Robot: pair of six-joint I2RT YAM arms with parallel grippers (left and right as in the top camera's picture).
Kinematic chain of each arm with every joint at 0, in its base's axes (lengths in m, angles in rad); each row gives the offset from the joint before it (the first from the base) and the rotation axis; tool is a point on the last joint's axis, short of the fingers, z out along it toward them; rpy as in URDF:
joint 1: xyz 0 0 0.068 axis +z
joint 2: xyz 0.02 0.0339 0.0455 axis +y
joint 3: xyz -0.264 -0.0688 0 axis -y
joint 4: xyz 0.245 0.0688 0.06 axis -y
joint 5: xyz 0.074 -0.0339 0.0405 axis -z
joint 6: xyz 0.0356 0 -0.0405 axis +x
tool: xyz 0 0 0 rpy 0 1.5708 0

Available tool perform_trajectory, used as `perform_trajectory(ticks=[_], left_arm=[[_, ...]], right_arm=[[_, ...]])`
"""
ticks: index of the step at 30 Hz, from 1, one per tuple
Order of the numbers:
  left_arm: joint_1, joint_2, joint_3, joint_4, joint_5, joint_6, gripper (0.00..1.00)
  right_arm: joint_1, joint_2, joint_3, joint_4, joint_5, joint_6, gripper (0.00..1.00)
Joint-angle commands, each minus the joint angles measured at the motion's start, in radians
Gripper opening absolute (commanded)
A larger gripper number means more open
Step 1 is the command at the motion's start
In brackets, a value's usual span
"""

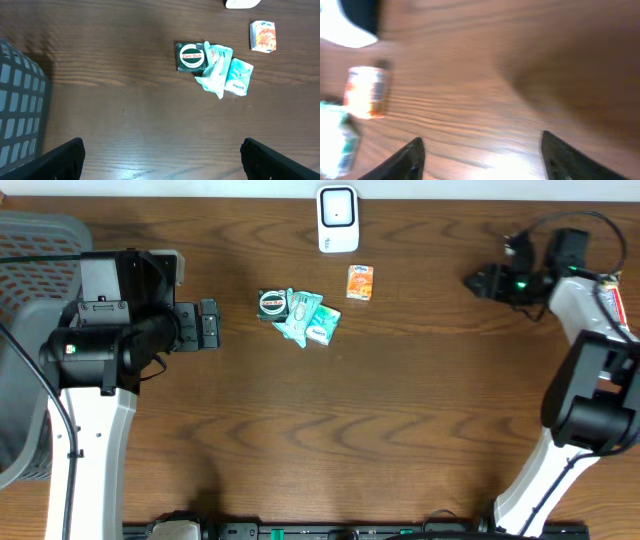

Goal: Scan the item barcode
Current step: 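Move the right gripper to the orange tissue pack near the scanner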

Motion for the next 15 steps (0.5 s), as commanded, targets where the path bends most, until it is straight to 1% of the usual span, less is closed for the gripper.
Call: perform_trajectory(ticks=[1,3,5,7,9,12,13,15], left_arm=[[0.005,0.003,0.007,-0.002,-0.006,0.013,0.98],[0.005,0.003,0.007,-0.002,-0.006,0.013,0.98],[0.005,0.003,0.007,-0.002,-0.006,0.013,0.98],[0.005,0.003,0.007,-0.002,-0.006,0.013,0.98],[0.005,0.003,0.007,-0.002,-0.006,0.013,0.98],[0.005,0.003,0.007,-0.002,-0.006,0.013,0.98],[0.005,0.003,0.007,-0.002,-0.006,0.013,0.98],[0.005,0.003,0.007,-0.002,-0.006,0.013,0.98]], right_arm=[[0.084,-0.032,0.000,0.030,-0.102,0.096,0.70],[0.133,-0.032,0.000,0.068,-0.083,0.112,0.65],[0.185,-0.032,0.000,0.104,-0.015,0.188,0.64],[0.239,-0.032,0.000,0.134,0.095,0.299,0.63],[0.290,-0.032,0.000,0.164,0.172,0.357,0.60],[0.371,-0.025,0.000,0.233,0.217,0.382,0.60],[0.398,-0.022,0.000,0.255,0.236,0.397,0.63],[0.444,-0.017,0.000,0.276,0.301,0.422,0.64]])
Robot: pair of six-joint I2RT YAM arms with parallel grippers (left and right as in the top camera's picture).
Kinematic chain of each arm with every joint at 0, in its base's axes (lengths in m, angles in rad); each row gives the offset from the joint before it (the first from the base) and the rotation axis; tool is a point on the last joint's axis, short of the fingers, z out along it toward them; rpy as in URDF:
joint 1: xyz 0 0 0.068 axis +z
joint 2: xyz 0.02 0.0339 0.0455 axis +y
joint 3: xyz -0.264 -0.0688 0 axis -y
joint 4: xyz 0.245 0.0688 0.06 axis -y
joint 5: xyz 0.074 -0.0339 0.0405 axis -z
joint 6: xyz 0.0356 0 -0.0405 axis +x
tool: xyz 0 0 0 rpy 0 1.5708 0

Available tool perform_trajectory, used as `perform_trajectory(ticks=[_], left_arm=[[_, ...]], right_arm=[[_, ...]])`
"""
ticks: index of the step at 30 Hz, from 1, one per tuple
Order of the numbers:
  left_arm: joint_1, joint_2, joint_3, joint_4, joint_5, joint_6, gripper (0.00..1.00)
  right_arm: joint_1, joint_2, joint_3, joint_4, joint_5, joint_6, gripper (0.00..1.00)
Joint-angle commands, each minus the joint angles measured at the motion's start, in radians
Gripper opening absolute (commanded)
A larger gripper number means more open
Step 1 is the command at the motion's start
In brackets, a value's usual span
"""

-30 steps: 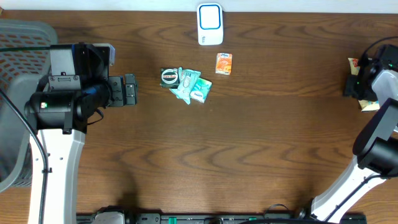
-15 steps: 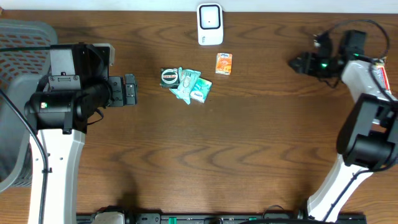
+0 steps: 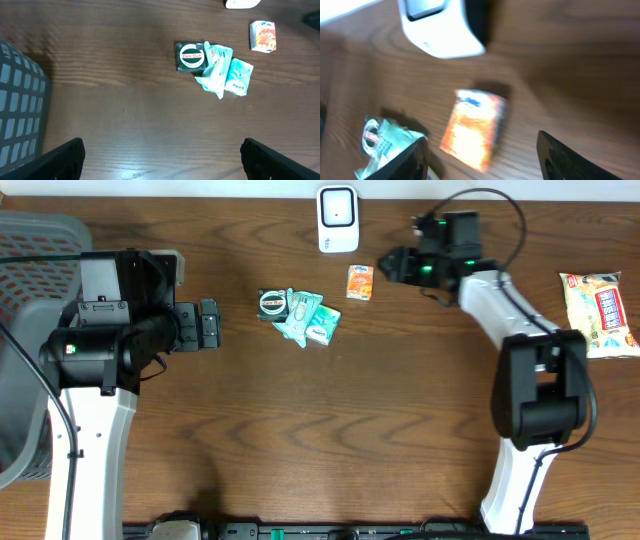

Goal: Scan the item barcode
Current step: 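Move the right gripper to the orange tissue pack near the scanner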

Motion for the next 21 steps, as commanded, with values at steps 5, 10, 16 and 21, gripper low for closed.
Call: perform_trajectory(ticks=[5,10,16,21], left_arm=[[0.005,0.003,0.007,-0.002,-0.006,0.013,0.98],[0.005,0.003,0.007,-0.002,-0.006,0.013,0.98],[0.005,0.003,0.007,-0.002,-0.006,0.013,0.98],[0.005,0.003,0.007,-0.002,-0.006,0.013,0.98]], right_arm=[[0.144,-0.010,0.000,0.012,0.359,0.104,0.59],[0.206,-0.009,0.000,0.027,0.460,0.099,0.48],[0.248,0.023,0.000,0.081,0.475,0.065,0.49],[0.257,0.072,0.000,0.086,0.474,0.045,0.49]])
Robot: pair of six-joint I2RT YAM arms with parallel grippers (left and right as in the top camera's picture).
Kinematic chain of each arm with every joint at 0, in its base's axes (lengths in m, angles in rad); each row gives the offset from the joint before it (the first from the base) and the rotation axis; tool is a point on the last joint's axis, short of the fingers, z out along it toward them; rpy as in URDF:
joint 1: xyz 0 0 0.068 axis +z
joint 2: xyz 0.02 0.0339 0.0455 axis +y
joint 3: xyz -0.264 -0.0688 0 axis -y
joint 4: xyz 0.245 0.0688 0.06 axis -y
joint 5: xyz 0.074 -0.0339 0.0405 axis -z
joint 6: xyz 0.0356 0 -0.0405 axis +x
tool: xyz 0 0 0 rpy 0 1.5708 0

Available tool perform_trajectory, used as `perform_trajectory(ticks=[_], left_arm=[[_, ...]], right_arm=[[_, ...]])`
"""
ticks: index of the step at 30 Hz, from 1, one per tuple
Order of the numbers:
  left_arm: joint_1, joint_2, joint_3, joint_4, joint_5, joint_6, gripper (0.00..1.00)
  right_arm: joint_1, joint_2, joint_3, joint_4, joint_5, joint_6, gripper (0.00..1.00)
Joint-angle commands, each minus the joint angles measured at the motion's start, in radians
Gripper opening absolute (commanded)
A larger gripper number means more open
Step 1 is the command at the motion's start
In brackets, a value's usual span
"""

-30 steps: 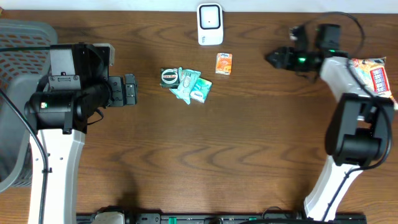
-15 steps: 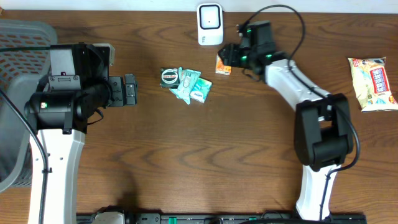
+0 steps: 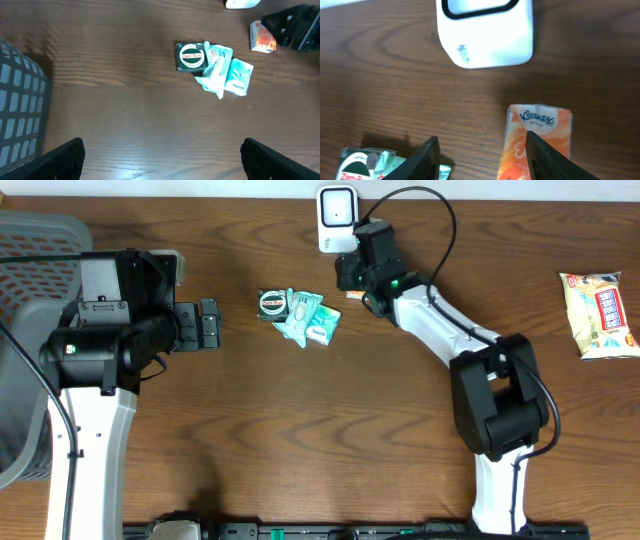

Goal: Scan the item barcode
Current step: 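Move the right gripper to the orange tissue pack near the scanner, then lift the orange tissue pack with the right gripper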

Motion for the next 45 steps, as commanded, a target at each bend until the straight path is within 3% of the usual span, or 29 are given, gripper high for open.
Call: perform_trajectory(ticks=[1,11,19,24,45], left_arm=[[0.005,0.003,0.007,-0.002,-0.006,0.013,0.98],[0.005,0.003,0.007,-0.002,-0.006,0.013,0.98],[0.005,0.003,0.007,-0.002,-0.006,0.013,0.97],[0.005,0.003,0.007,-0.002,-0.006,0.013,0.98],[0.005,0.003,0.007,-0.002,-0.006,0.013,0.98]], right_arm=[[0.005,0.054,0.000,-0.014,0.029,-0.040,0.49],[0.003,0.060,0.000,-0.151,0.134,-0.104,0.49],[0.003,-0.053,0.000,-0.406,0.191,-0.104,0.40],[0.003,-0.149,0.000,-0.549,0.193,-0.104,0.40],[0.017,-0.006,0.000,-0.405,0.187,-0.179,0.39]])
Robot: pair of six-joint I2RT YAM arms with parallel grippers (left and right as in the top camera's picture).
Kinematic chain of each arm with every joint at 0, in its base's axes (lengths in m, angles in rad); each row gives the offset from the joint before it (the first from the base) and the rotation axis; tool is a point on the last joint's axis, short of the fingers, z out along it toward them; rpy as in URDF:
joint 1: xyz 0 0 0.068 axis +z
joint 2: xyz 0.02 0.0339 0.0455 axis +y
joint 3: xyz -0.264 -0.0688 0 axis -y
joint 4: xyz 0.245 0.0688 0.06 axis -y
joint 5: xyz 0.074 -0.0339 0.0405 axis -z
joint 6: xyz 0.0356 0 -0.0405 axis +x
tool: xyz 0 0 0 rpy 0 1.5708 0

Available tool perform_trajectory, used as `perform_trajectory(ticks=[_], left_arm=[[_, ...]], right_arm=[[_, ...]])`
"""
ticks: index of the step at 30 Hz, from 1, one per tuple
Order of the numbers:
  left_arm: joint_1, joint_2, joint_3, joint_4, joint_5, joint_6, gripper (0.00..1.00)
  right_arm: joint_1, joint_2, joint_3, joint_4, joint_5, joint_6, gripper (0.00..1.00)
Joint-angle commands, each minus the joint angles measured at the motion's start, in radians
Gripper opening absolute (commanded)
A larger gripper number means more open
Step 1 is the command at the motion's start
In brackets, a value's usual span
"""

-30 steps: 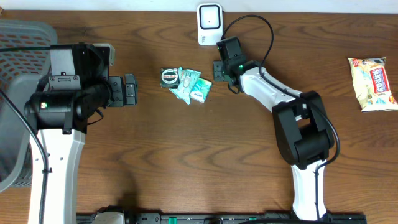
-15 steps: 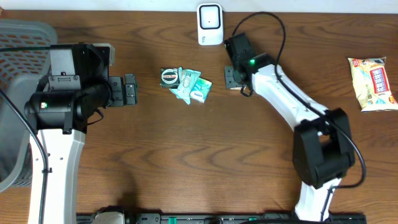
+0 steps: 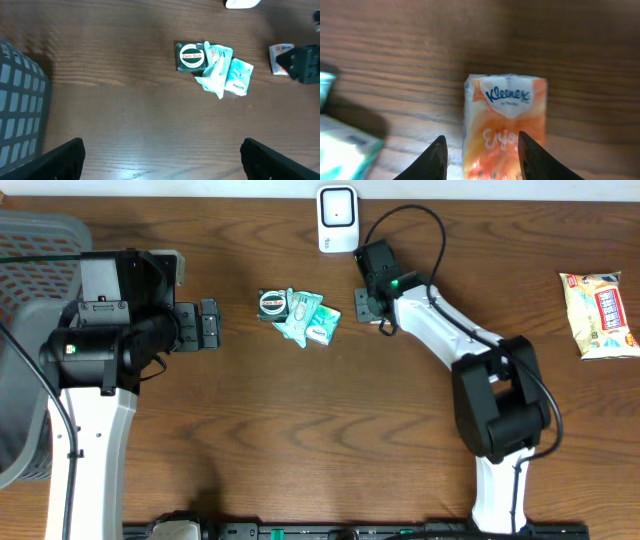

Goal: Scan the item barcode
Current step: 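Lift the orange tissue pack with the right gripper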

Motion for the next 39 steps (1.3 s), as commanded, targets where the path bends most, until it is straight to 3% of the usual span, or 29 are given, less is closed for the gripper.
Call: perform_trajectory(ticks=[1,19,23,26,28,34,39], left_arm=[[0.005,0.003,0.007,-0.002,-0.006,0.013,0.98],[0.005,0.003,0.007,-0.002,-0.006,0.013,0.98],[0.005,0.003,0.007,-0.002,-0.006,0.013,0.98],[0.005,0.003,0.007,-0.002,-0.006,0.013,0.98],[0.005,0.003,0.007,-0.002,-0.006,0.013,0.98],[0.005,0.003,0.007,-0.002,-0.006,0.013,0.98],[0.005,0.003,0.007,-0.002,-0.006,0.013,0.98]], right_arm=[[0.015,0.017,0.000,0.006,0.010,-0.048,0.39],[0.012,0.087,-0.002,-0.054,0.086,-0.070,0.35],[0.011,0.091,-0.002,-0.081,0.127,-0.069,0.21],[0.011,0.088,0.001,-0.091,0.124,-0.064,0.03],[0.011,0.076,0.001,-0.093,0.115,-0.061,0.01],[-0.005,-0.014,0.001,-0.099,-0.085,-0.046,0.01],[-0.049,-0.108,0.001,-0.139,-0.409,-0.041,0.01]])
